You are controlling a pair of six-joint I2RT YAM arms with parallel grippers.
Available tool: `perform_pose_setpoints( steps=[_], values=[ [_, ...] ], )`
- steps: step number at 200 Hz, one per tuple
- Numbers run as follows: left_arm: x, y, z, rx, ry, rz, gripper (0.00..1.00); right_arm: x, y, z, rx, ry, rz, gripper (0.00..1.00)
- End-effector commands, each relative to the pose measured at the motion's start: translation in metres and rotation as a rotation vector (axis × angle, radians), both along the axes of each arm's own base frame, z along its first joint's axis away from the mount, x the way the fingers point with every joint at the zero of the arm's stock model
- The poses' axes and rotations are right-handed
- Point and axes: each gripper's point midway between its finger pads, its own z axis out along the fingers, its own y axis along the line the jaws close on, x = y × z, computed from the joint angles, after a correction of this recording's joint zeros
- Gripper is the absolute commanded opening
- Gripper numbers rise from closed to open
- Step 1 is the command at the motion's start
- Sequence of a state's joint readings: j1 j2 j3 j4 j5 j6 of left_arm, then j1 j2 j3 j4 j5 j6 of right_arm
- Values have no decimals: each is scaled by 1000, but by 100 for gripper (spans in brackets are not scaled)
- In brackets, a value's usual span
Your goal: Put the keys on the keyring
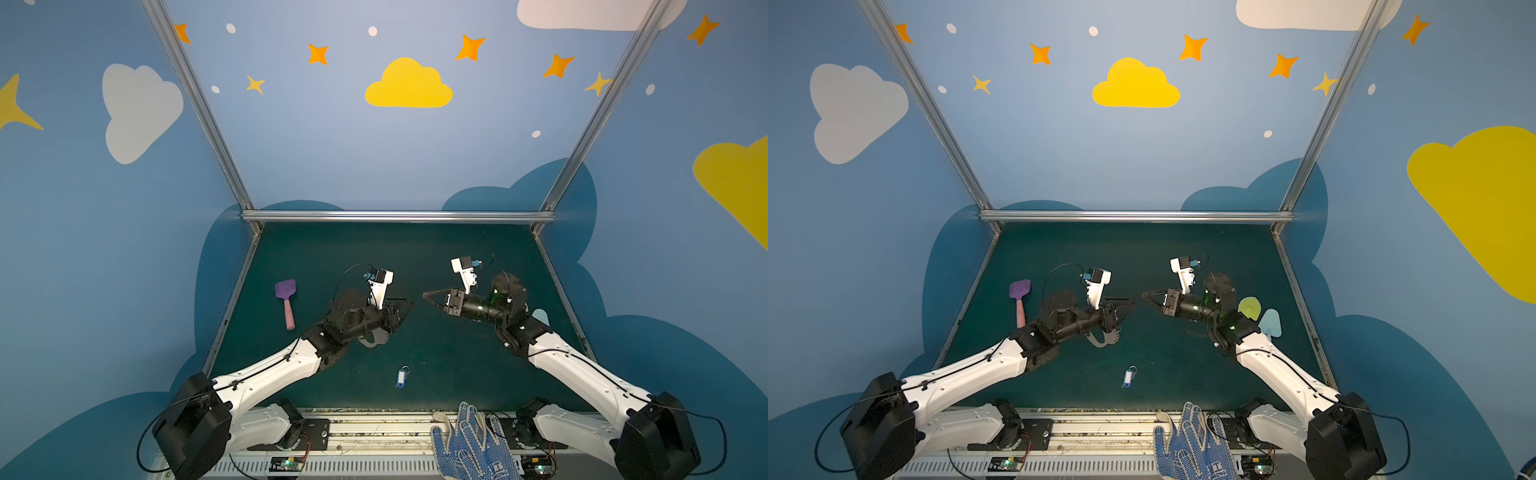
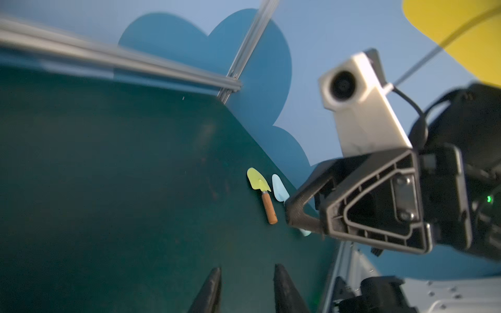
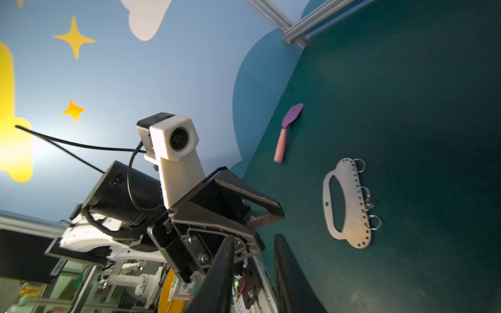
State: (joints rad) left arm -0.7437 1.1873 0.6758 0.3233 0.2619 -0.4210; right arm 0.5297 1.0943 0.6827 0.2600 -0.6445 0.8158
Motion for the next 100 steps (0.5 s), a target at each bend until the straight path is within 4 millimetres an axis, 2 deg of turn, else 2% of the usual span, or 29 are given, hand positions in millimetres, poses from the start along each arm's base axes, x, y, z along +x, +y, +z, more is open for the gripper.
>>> perform_pose_setpoints(
  steps=[1, 26, 47, 51, 67, 100],
  values=[
    [5, 14, -37, 165, 150, 74, 48, 3, -22, -37, -170, 77, -95, 32],
    [-11, 10, -69, 249, 289, -1, 48, -14, -27, -63, -282, 107, -36, 33],
    [-18, 18, -90, 264, 355, 28, 48, -28, -26, -92, -370, 139, 3, 36],
    [-19, 19, -91, 257, 361, 31, 48, -35, -28, -107, -393, 164, 13, 36],
    [-32, 17, -102, 231, 413, -9, 48, -46, -27, -130, -422, 204, 40, 35],
    [-73, 11, -134, 331, 559, -217, 47, -58, -28, -149, -420, 246, 65, 34]
  ],
)
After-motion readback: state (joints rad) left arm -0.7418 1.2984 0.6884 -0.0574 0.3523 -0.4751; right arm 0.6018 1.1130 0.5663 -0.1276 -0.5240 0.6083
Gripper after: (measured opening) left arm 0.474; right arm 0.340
